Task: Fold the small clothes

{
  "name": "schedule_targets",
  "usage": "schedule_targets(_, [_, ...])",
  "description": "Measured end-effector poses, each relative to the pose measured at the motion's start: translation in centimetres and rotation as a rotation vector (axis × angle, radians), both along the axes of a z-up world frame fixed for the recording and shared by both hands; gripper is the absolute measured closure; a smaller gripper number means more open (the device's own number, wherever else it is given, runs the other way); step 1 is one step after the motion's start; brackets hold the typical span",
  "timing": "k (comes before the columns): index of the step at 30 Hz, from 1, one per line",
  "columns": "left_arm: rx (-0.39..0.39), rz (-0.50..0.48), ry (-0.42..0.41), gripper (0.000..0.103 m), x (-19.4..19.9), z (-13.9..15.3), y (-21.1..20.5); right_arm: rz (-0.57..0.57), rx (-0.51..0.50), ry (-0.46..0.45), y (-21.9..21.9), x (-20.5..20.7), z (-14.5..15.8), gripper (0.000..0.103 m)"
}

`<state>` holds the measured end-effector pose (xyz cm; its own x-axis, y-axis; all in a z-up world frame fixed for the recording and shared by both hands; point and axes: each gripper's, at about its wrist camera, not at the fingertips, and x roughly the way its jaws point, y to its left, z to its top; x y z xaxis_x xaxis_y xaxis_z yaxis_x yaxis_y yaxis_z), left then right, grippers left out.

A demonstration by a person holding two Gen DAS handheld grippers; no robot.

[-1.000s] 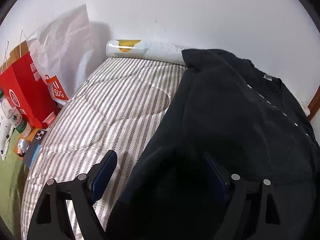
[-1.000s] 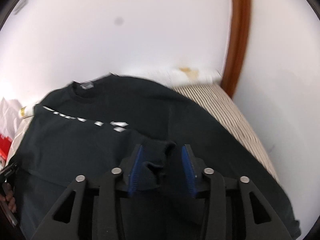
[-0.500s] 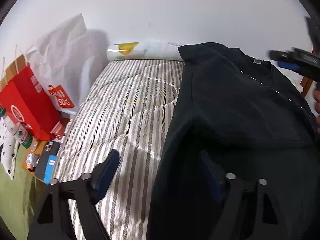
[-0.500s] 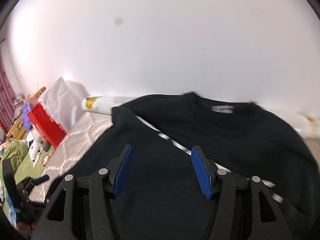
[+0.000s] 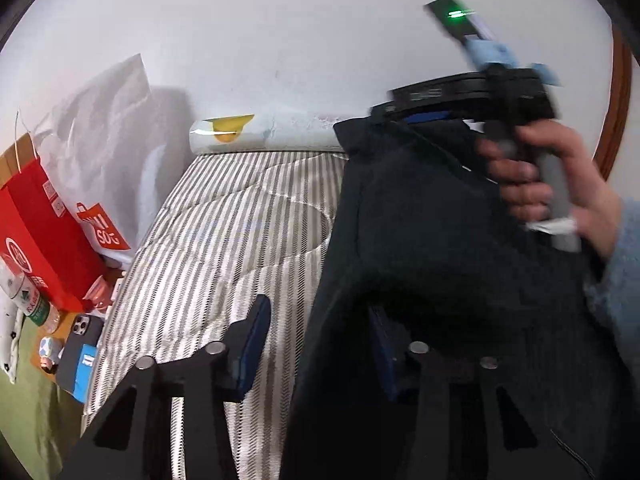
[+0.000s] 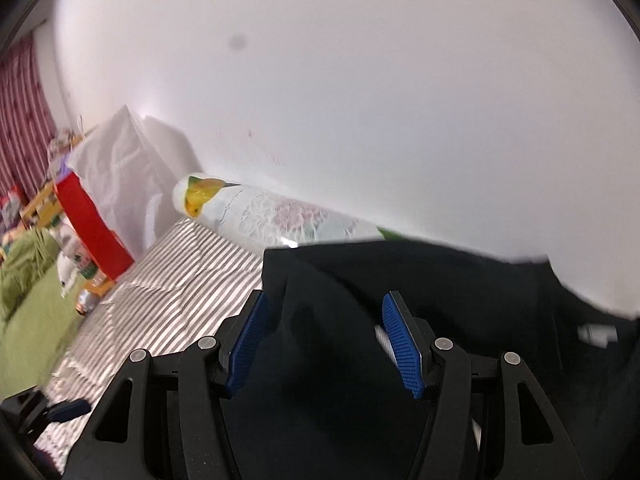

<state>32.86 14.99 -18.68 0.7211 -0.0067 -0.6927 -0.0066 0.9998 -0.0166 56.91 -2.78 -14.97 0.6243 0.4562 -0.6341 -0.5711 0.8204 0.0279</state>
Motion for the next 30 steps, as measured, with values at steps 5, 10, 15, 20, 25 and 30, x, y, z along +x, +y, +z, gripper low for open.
schedule_targets(5, [0.001, -0.009, -0.002, 0.09, 0.0, -0.2, -0.1, 0.06, -0.007, 0.108, 2.3, 3.2, -1.5, 0.081])
schedule_targets(10, [-0.063, 0.063, 0.021, 0.095, 0.2, -0.4, 2.1, 0.126, 0.052, 0.034, 3.3, 2.2, -0.4, 0.094])
schedule_targets(15, [-0.111, 0.115, 0.081, 0.095, 0.6, -1.6, 3.7, 0.131, 0.138, 0.037, 5.8, 3.0, -0.3, 0.094])
schedule_targets(20, [-0.091, 0.124, 0.096, 0.092, 0.6, -1.8, 3.6, 0.101, 0.079, 0.028, 7.7, 3.7, -2.4, 0.094])
schedule_targets(25, [-0.094, 0.126, 0.096, 0.089, 0.4, -1.6, 3.6, 0.092, 0.064, 0.017, 8.3, 3.4, -2.3, 0.088])
schedule_targets(30, [-0.108, 0.151, 0.085, 0.06, 0.1, -1.0, 3.9, 0.039, 0.075, 0.014, 5.4, 1.1, -0.1, 0.067])
